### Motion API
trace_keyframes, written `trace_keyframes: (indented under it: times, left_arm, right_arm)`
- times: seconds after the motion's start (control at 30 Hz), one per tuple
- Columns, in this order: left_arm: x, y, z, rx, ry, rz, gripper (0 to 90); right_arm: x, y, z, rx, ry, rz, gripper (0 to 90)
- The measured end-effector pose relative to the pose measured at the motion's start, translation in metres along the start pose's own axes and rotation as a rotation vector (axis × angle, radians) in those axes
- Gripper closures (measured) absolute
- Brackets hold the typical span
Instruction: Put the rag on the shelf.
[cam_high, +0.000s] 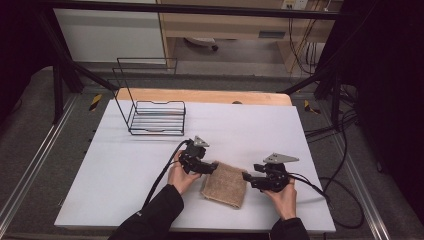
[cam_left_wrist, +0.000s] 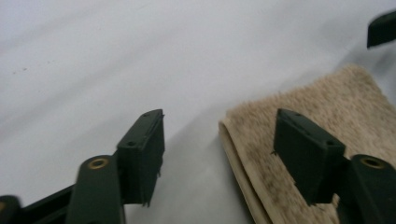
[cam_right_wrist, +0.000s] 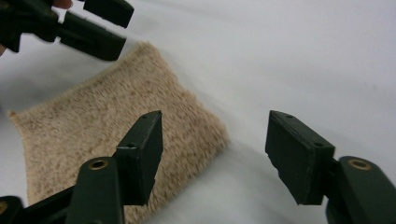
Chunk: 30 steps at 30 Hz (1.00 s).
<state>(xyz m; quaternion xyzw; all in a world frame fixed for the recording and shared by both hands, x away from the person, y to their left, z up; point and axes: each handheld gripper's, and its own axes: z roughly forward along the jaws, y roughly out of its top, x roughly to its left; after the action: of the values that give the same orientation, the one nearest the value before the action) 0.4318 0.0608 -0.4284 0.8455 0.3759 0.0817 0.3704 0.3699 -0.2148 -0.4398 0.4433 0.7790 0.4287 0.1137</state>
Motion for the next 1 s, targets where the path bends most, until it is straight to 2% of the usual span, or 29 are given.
trace_keyframes:
  times: [0.07,0.1,0.17,0.27,0.33,0.4,0.53,0.6,0.67,0.8,0.83,1.0]
  left_arm:
    - [0.002,0.001,0.004,0.004,-0.013,-0.011,36.8]
    - [0.002,0.002,0.006,0.005,-0.018,-0.016,41.7]
    - [0.002,0.003,0.011,0.018,-0.012,0.0,45.9]
    - [0.001,0.002,0.017,0.035,-0.026,-0.014,49.6]
    - [0.0,0.002,0.019,0.04,-0.032,-0.008,54.8]
    - [-0.001,0.001,0.02,0.048,-0.048,-0.01,59.0]
    - [-0.003,0.0,0.022,0.06,-0.087,-0.031,65.1]
    - [-0.006,-0.001,0.022,0.062,-0.076,-0.029,65.2]
    - [-0.007,-0.001,0.022,0.066,-0.08,-0.045,65.9]
    - [-0.008,-0.002,0.022,0.074,-0.102,-0.072,69.8]
    - [-0.008,-0.002,0.022,0.072,-0.106,-0.075,72.4]
    - [-0.009,-0.003,0.022,0.071,-0.116,-0.084,74.1]
  right_arm:
    - [-0.002,-0.002,0.0,0.004,-0.001,0.011,39.0]
    - [-0.001,-0.002,0.003,0.014,-0.011,0.021,42.8]
    - [-0.001,-0.001,0.007,0.002,-0.011,0.045,47.6]
    - [-0.002,0.001,0.01,0.001,-0.026,0.067,52.4]
    - [-0.003,0.001,0.015,0.032,-0.043,0.087,59.3]
    - [-0.003,0.001,0.017,0.046,-0.041,0.09,61.8]
    - [-0.003,0.0,0.018,0.057,-0.037,0.106,62.8]
    - [-0.002,0.0,0.018,0.06,-0.032,0.113,62.6]
    - [-0.002,0.0,0.018,0.058,-0.03,0.117,60.9]
    - [-0.001,-0.001,0.021,0.066,-0.03,0.129,59.1]
    - [-0.001,-0.001,0.022,0.07,-0.031,0.131,59.9]
    - [-0.001,-0.001,0.022,0.07,-0.034,0.143,63.8]
